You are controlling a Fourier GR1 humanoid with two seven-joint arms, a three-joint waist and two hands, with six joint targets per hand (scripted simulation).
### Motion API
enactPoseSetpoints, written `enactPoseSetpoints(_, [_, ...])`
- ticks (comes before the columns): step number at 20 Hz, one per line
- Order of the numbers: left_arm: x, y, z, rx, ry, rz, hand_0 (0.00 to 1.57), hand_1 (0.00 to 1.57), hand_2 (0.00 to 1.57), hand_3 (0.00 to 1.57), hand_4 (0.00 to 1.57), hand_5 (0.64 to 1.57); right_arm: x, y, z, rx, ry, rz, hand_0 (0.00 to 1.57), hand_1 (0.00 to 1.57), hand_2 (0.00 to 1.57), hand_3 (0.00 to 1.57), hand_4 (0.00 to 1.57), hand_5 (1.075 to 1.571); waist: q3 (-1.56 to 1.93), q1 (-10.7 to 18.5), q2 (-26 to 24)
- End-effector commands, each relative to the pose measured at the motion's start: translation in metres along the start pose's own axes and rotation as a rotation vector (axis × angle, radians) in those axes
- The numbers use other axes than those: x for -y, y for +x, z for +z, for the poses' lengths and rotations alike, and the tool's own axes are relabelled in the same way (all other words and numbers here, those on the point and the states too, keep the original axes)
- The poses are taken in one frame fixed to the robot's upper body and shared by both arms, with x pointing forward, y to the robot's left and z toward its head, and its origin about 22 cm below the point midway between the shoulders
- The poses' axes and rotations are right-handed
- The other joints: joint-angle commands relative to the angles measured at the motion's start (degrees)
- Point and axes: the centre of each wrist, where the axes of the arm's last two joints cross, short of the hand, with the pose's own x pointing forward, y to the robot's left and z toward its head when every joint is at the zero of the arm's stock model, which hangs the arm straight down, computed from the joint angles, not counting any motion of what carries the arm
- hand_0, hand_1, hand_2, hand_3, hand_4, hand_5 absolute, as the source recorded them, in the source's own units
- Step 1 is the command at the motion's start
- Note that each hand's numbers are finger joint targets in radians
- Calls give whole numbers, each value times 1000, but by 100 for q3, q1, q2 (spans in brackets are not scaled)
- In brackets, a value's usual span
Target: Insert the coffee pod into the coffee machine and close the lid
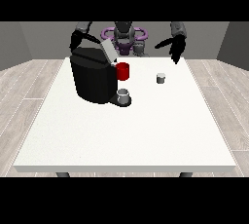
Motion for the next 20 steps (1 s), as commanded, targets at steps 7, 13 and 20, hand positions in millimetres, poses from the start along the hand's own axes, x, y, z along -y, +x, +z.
enactPoseSetpoints(7, [-9, -23, -30, -82, -56, -163, 0, 0, 0, 0, 0, 1571, -28, 12, -12, 49, 28, 0, 0, 0, 0, 0, 0, 1571, 0, -234, 661])
enactPoseSetpoints(13, [9, -34, -39, -126, -100, -256, 0, 0, 0, 0, 0, 1571, -23, -1, -14, -46, 9, 8, 0, 0, 0, 0, 0, 1571, 3, -106, 475])
enactPoseSetpoints(20, [24, -8, -67, -70, -43, -367, 940, 940, 950, 692, 81, 1571, -21, -22, -26, -88, 29, -30, 0, 0, 0, 0, 0, 1571, 5, 37, 475])
